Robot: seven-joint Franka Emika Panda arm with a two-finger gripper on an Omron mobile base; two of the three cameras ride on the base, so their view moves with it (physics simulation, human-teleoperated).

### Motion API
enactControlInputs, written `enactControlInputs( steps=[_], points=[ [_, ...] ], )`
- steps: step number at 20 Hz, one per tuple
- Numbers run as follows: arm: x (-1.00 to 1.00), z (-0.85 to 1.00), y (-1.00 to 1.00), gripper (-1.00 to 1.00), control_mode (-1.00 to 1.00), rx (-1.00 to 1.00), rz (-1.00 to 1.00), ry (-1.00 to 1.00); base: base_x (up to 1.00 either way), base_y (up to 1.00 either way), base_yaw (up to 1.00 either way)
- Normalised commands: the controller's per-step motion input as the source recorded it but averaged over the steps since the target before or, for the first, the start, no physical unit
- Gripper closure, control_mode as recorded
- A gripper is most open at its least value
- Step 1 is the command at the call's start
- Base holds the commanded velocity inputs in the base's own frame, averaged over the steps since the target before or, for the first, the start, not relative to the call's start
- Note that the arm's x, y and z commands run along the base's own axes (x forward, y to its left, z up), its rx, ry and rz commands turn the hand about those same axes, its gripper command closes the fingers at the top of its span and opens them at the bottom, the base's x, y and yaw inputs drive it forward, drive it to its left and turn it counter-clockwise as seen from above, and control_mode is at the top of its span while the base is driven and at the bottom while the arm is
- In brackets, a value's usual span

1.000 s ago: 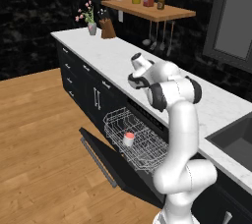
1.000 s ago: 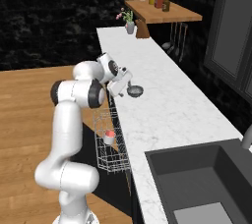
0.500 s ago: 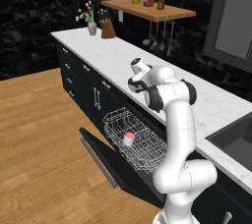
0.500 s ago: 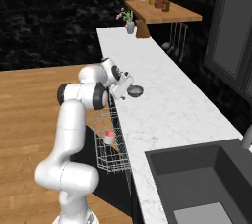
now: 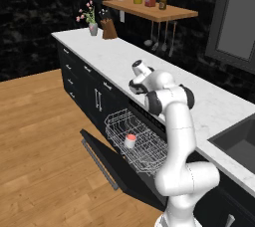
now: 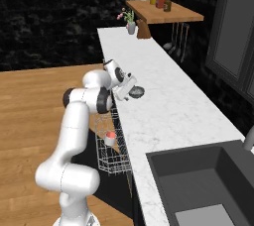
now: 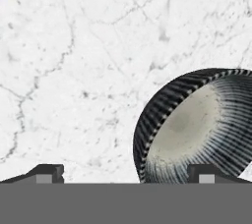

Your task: Pick up the cup and bowl from the counter, place them in the dishwasher, and close the dishwasher door.

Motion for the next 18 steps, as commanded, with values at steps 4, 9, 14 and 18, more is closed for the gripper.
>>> enactControlInputs(
  steps=[4,9,14,18],
  points=[
    [0.29,-0.17,0.0,-1.0,-1.0,0.0,0.0,0.0,0.0,0.0,0.0],
    [0.27,-0.1,-0.05,-1.0,-1.0,0.0,0.0,0.0,0.0,0.0,0.0],
    [0.15,-0.09,-0.07,1.0,-1.0,0.0,0.0,-0.01,0.0,0.0,0.0],
    [-0.03,-0.1,0.0,1.0,-1.0,0.0,0.0,-0.02,0.0,0.0,0.0]
  ],
)
